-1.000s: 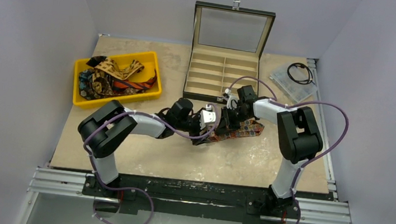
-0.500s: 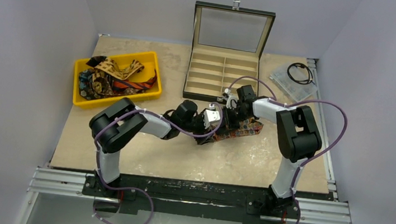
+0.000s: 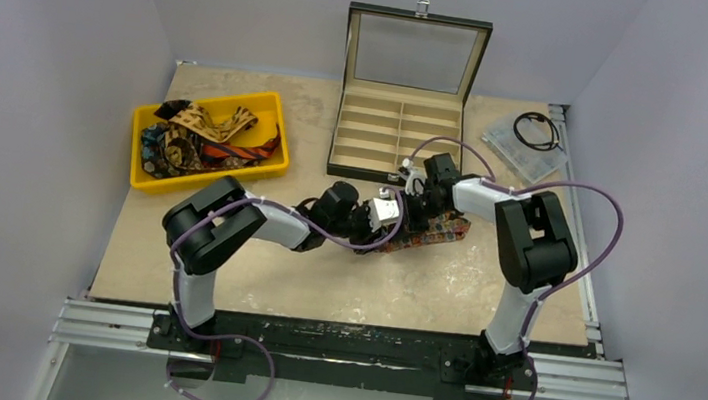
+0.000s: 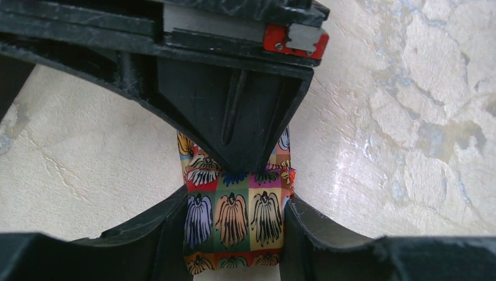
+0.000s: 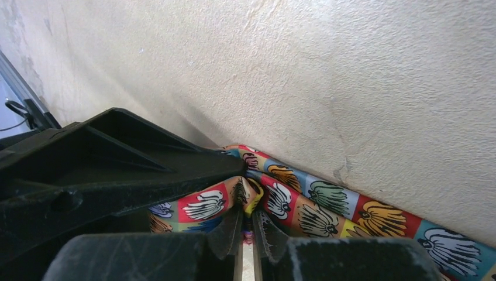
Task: Roll the ties
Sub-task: Roll the tie at the center of the board.
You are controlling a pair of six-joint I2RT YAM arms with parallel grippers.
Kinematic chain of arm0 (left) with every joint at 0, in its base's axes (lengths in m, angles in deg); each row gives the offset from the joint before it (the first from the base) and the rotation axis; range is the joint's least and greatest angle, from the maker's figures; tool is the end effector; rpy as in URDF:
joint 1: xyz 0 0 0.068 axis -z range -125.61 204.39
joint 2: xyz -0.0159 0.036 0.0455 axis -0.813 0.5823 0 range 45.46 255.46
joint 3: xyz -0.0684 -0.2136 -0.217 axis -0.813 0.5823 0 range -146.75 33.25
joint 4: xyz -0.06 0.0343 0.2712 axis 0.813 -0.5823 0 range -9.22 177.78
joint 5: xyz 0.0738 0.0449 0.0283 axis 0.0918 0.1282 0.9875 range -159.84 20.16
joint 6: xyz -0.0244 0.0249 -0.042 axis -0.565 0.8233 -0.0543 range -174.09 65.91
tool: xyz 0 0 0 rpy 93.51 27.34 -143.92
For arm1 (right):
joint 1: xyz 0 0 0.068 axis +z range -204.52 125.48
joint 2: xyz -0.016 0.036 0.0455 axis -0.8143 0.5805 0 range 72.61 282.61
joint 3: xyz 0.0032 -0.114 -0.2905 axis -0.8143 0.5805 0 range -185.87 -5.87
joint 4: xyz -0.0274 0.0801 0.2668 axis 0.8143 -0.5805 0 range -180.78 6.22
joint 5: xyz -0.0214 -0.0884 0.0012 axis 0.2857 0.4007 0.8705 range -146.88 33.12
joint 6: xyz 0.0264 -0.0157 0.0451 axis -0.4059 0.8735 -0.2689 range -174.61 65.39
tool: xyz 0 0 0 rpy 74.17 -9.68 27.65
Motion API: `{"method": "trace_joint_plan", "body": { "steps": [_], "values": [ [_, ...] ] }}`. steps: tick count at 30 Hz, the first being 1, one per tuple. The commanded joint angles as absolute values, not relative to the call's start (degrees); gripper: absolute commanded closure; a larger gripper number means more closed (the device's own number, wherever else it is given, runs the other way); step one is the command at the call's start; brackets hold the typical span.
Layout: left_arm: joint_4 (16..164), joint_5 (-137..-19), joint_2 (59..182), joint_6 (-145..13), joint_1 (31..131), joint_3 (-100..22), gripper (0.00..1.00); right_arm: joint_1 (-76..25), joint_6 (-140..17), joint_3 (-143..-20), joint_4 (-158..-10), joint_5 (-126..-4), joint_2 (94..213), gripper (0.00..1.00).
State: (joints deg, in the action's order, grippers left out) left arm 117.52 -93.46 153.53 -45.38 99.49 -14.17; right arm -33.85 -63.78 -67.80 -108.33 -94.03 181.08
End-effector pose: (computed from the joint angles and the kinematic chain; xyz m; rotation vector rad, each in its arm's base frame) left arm 0.2639 -0.2856 0.1464 1.2009 1.8031 -0.8081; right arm 0.3435 0.1532 0.1539 -0.4385 2.7842 1.0344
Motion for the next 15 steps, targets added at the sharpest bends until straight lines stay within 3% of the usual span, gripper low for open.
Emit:
{"method": "trace_joint_plan", "body": {
  "steps": [1, 5, 15],
  "values": [
    [106.31, -88.94, 151.55, -37.47, 100.27, -12.36, 0.79, -32.53, -59.66, -66.28, -111.74, -91.6, 178.95, 0.9],
    [100.99, -91.37, 148.97, -32.68, 100.27, -10.28, 0.8, -34.05, -57.14, -66.66, -114.92, -94.17, 174.73, 0.81],
    [90.38, -94.79, 149.46, -29.61, 100.19, -14.05, 0.82, -36.4, -56.55, -68.97, -115.7, -100.0, 176.23, 0.72]
  ]
}}
